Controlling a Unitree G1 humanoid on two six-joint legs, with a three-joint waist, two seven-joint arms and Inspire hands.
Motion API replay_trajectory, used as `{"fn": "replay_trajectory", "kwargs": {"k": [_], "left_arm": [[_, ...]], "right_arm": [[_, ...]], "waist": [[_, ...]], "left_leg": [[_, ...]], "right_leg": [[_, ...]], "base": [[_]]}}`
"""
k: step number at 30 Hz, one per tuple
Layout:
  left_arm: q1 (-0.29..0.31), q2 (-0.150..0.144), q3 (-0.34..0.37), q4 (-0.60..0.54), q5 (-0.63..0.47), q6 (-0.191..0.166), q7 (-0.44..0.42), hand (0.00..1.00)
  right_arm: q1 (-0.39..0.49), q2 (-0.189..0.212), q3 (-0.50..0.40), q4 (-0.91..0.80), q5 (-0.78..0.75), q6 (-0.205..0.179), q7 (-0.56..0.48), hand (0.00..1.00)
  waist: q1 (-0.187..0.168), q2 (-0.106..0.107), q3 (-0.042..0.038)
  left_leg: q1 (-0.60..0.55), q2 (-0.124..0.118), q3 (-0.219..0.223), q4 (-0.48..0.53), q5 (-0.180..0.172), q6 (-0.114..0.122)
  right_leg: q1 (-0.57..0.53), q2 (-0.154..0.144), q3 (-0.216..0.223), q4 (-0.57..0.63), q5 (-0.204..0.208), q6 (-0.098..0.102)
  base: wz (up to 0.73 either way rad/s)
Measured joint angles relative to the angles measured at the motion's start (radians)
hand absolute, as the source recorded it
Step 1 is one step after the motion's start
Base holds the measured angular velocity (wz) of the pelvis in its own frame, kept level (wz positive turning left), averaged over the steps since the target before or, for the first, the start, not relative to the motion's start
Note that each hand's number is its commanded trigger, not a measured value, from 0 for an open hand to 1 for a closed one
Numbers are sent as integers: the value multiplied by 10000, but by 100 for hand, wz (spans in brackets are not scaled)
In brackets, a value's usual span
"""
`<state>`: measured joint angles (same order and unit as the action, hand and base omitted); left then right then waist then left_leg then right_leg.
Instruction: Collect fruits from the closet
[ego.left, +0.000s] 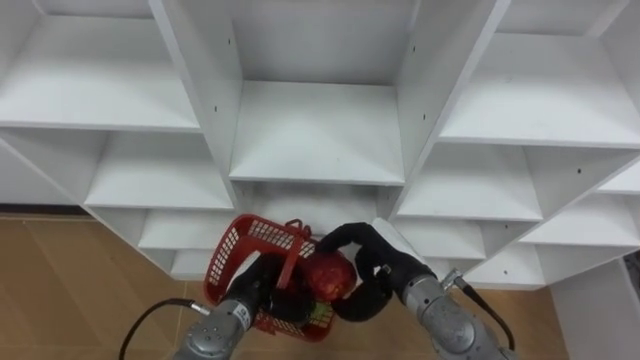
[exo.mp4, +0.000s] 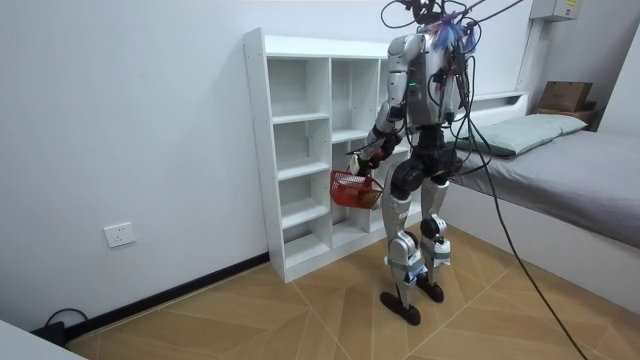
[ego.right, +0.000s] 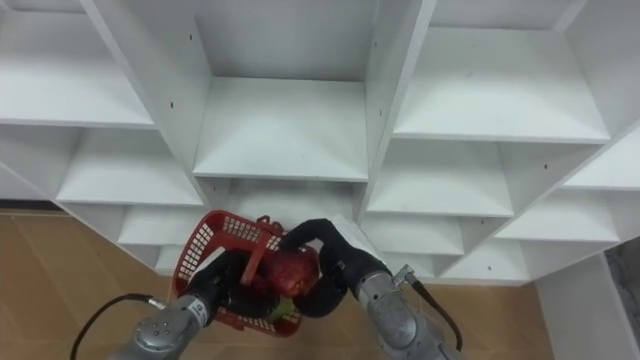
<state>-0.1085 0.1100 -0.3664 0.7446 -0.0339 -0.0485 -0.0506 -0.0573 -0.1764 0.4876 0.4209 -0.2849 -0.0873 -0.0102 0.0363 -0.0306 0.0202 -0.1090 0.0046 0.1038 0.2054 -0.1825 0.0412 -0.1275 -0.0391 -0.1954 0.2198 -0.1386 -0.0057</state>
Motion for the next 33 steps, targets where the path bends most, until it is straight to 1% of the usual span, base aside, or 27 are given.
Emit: {"fn": "replay_trajectory", "kwargs": {"k": [5,6,7,8,9,17,33], "left_arm": [[-1,-18,-60,2,-5,0,-1,100],[-1,-18,-68,9,-6,0,-1,100],[-6,-19,-122,9,-17,0,-2,100],[-11,-30,-193,6,-31,0,-7,100],[-11,-37,-223,7,-31,0,-16,100],[-2,-54,-500,16,-30,2,-161,100],[-4,-54,-517,88,-26,3,-307,100]], "right_arm": [[-86,80,4,167,-35,0,-141,100],[-135,105,5,251,-34,0,-153,78],[-246,133,15,394,-7,6,-188,51],[-297,130,15,398,-3,9,-217,16],[-324,131,16,399,-3,9,-216,0],[-518,170,12,464,12,11,-218,0],[-534,258,12,613,21,12,-219,0]], "waist": [[8,79,3],[9,82,4],[-3,85,5],[0,85,5],[1,84,5],[0,81,7],[-5,51,23]], "left_leg": [[19,-2,-2,1,2,-1],[29,-3,0,2,3,-1],[35,-2,7,6,3,-1],[34,-2,7,6,3,-1],[37,-3,9,6,3,-1],[61,-1,13,-6,3,-1],[63,-3,10,-11,2,-1]], "right_leg": [[8,-5,-23,-2,0,0],[15,-6,-25,-2,0,0],[22,-7,-42,-2,0,0],[27,-9,-56,-2,0,0],[28,-10,-57,-1,0,0],[43,-9,-63,-1,0,0],[42,-9,-58,-1,0,0]], "base": [[0],[0],[0],[0],[0],[0],[0]]}}
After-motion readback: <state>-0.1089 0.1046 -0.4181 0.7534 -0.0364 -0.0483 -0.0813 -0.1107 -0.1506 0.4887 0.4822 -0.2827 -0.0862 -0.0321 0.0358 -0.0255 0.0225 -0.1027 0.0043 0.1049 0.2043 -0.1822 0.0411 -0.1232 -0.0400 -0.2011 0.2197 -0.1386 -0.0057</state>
